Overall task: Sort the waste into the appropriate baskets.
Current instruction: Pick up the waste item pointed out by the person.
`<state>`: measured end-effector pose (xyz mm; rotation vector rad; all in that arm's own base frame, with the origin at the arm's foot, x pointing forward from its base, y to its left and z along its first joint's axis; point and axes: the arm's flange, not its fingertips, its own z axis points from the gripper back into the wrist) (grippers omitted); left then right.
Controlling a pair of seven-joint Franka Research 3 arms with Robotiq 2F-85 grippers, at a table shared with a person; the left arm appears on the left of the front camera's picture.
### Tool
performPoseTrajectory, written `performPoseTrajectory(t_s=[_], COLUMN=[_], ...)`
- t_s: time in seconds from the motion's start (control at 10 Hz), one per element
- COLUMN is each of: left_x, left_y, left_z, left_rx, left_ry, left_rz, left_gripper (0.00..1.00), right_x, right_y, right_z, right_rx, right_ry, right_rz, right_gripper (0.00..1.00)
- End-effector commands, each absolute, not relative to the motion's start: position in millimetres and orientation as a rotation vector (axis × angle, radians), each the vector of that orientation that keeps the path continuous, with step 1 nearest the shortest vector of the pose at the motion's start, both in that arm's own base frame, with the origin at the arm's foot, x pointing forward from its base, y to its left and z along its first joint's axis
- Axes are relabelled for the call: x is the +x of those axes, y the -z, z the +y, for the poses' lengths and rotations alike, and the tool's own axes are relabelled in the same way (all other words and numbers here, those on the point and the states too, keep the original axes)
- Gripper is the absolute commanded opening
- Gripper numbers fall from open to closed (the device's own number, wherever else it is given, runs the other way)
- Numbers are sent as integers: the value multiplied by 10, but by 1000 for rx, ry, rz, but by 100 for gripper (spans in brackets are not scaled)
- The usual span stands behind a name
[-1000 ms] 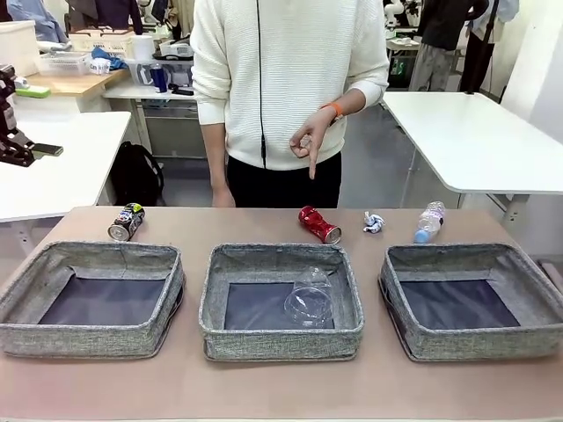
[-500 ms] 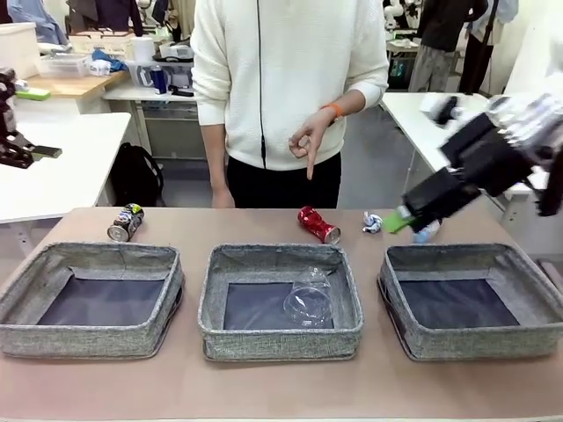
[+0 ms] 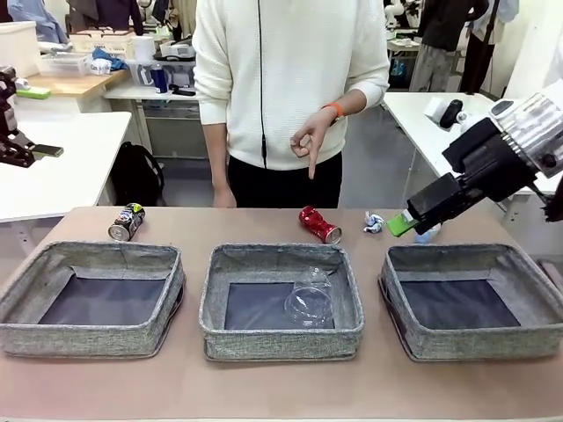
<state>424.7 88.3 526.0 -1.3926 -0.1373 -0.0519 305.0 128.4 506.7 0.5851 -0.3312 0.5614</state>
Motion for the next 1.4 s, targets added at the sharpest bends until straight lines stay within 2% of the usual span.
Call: performPoseTrajectory(t_s=[0.0,0.1,0.2,0.3,0.5,0.6,0.7,0.8,0.9,1.3], left_x=[4218,4218,4218,4218,4218,4218,4218,4218,4218,4218], left_y=[-5270,-5270,-5270,-5270,-5270,-5270,-5270,-5270,-5270,-5270], left_z=[893,893,893,893,893,893,893,893,893,893], left_rx=[-1394,-1394,-1394,-1394,-1394,-1394,-1394,-1394,-1394,-1394], left_ry=[71,71,71,71,71,71,71,71,71,71], left_rz=[-138,-138,-138,-138,-138,-138,-138,-138,-138,-138], left_gripper=[100,100,100,100,100,100,100,100,100,100], right_x=[3614,4000,4423,4652,4730,4390,4722,4727,4789,5434], right_y=[-4935,-4848,-4702,-4508,-4272,-4509,-4093,-4092,-4044,-3738], right_z=[1800,2000,2115,2265,2475,2302,2307,2383,2412,2460], right_rx=[361,322,189,164,193,276,188,202,128,126], right_ry=[-422,-443,-346,-352,-416,-444,-417,-422,-393,-329], right_rz=[-382,-386,-413,-369,-321,-359,-365,-349,-250,-302], right_gripper=[100,100,100,100,100,100,100,100,100,100])
